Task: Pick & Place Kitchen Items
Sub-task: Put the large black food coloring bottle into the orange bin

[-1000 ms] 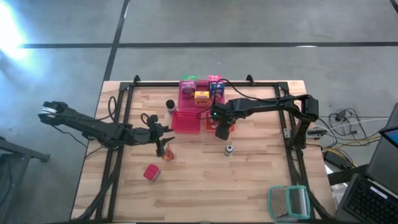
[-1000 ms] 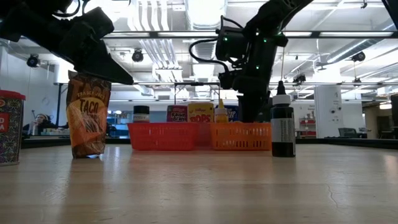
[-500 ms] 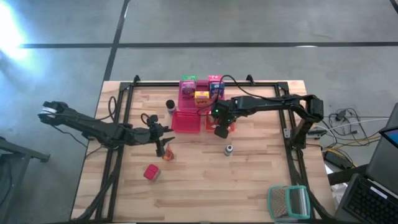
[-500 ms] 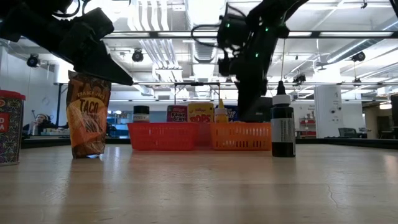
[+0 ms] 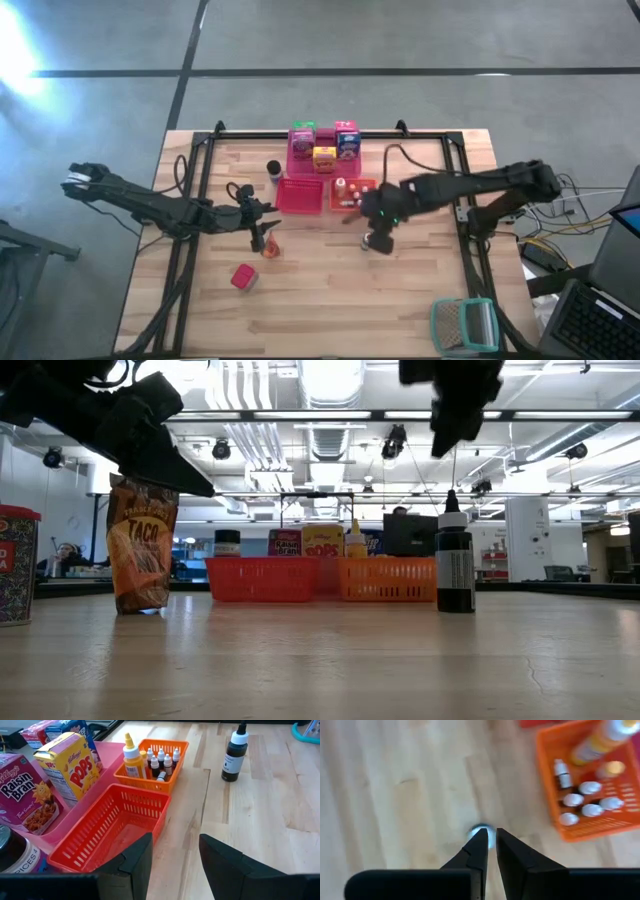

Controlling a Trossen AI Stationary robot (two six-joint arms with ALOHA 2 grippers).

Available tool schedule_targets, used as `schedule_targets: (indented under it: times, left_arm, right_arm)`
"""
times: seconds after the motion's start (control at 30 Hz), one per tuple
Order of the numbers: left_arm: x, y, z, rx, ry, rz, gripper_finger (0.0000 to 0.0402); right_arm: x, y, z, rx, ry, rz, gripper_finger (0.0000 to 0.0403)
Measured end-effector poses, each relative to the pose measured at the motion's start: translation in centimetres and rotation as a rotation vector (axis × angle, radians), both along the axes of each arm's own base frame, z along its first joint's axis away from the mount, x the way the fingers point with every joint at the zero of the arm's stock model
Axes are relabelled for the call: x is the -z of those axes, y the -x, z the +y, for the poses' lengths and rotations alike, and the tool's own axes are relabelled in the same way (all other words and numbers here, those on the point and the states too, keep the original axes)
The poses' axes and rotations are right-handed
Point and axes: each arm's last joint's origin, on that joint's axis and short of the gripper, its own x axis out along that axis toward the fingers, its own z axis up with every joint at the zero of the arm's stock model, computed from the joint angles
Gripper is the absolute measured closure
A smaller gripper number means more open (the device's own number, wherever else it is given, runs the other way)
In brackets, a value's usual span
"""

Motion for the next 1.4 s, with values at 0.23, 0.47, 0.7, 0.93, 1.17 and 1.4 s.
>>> schedule_targets:
  times: [0.23,0.47,0.7,0.93,1.17,1.4]
  left_arm:
    - [-0.1,0.0,0.0,0.000,0.002,-0.008,0.0234]
    - [-0.1,0.0,0.0,0.000,0.002,-0.011,0.0234]
    - [-0.1,0.0,0.0,0.000,0.002,-0.011,0.0234]
    - [-0.1,0.0,0.0,0.000,0.002,-0.010,0.0234]
    - [-0.1,0.0,0.0,0.000,0.002,-0.008,0.0234]
    - [-0.1,0.0,0.0,0.000,0.002,-0.008,0.0234]
  right_arm:
    - [-0.2,0.3,3.6,-0.048,-0.004,0.011,0.0341]
    - [-0.1,0.3,3.7,-0.003,0.019,0.009,0.0276]
    - [1.2,-0.5,3.9,0.005,0.029,0.062,0.0235]
    - [3.3,-1.5,3.6,-0.005,0.064,0.146,0.0228]
    - [3.5,-1.5,3.1,0.012,0.090,0.172,0.0231]
    - [3.7,-1.6,3.1,0.016,0.088,0.170,0.0229]
